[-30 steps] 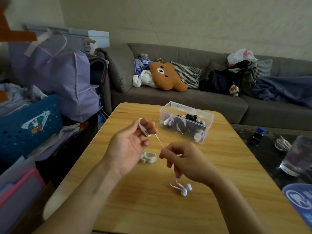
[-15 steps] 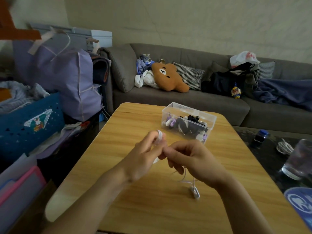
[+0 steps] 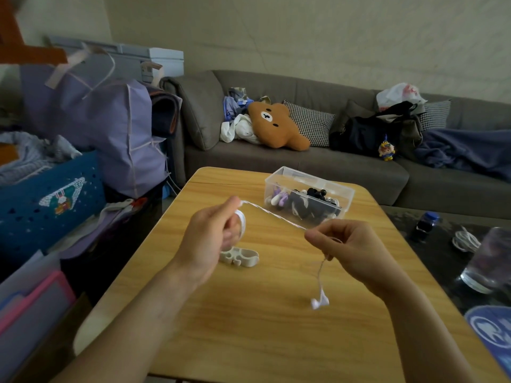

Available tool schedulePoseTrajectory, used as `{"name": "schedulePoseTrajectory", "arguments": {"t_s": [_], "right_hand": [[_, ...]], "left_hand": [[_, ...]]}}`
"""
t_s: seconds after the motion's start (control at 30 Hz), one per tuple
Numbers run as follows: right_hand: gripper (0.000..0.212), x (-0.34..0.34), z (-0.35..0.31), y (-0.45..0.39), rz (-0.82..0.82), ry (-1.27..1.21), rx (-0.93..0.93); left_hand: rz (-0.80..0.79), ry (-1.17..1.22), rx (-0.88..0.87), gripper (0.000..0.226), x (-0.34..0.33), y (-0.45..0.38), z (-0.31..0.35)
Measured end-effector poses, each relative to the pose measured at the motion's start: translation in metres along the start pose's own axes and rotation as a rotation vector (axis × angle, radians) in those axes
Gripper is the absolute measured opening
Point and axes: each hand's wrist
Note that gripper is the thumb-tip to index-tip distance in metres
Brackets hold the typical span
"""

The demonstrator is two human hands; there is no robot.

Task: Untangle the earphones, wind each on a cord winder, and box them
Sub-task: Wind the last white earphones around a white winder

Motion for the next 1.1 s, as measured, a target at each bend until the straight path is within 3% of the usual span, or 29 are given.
{"name": "schedulePoseTrajectory", "arguments": {"t_s": [0.1,0.23,0.3,0.47,0.53,0.6,0.67,0.77,0.83,0.93,1.1], "right_hand": [[0.023,0.003,0.009,-0.004,0.109,0.051,-0.032],[0.025,0.005,0.012,-0.006,0.117,-0.241,-0.102],[0.025,0.006,0.013,-0.006,0.177,-0.269,-0.098],[0.012,0.007,0.021,-0.009,0.372,0.099,-0.064],[0.013,-0.002,0.023,-0.011,0.389,0.246,-0.010],[0.021,-0.017,0.016,-0.010,0.349,0.194,0.106],[0.030,-0.034,0.006,-0.006,0.178,0.064,0.208],[0.031,-0.053,-0.006,0.000,-0.080,-0.034,0.235],[0.016,-0.058,-0.007,0.001,-0.054,0.030,0.245],[0.018,-0.056,-0.005,0.000,0.051,0.039,0.234],[0.017,-0.045,-0.007,0.000,0.017,-0.154,0.172]], "left_hand": [[0.150,0.129,0.070,0.049,0.006,-0.005,-0.004],[0.261,0.206,0.131,0.048,0.010,-0.006,-0.008],[0.318,0.226,0.147,0.048,0.012,-0.007,-0.009],[0.371,0.099,0.098,0.047,0.011,-0.008,-0.010],[0.319,0.017,0.050,0.048,0.007,-0.006,-0.009],[0.167,-0.090,0.014,0.047,0.003,-0.003,-0.009],[-0.016,-0.210,0.012,0.048,-0.004,0.001,-0.009],[-0.144,-0.157,0.074,0.047,-0.012,0.006,-0.010],[-0.223,-0.114,0.086,0.048,-0.015,0.008,-0.009],[-0.263,-0.114,0.152,0.050,-0.015,0.008,-0.010],[-0.260,-0.090,0.223,0.041,-0.017,0.008,-0.006]]}}
Point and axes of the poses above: each hand's wrist, its own y-axis away from the middle knuckle, its own x-axis out of the back of the hand, z = x × y, and after that the axes turned 1 degree about z, right-handed
